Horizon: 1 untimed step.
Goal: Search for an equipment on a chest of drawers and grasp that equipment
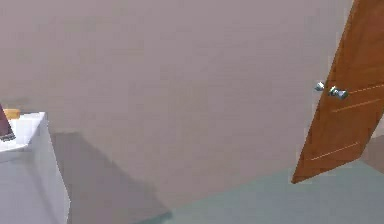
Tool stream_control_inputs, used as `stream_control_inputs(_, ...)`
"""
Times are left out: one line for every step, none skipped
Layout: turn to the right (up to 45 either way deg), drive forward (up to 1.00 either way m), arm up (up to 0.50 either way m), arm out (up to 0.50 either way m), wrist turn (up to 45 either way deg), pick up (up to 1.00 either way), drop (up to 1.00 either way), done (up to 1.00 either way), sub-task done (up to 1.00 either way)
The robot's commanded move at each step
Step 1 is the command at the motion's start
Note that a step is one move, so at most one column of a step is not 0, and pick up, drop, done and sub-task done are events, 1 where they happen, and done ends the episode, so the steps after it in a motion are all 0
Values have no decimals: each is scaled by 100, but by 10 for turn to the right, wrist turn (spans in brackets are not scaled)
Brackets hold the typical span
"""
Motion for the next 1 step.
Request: stream_control_inputs(450,0,0,0,0,0,0,0,0)
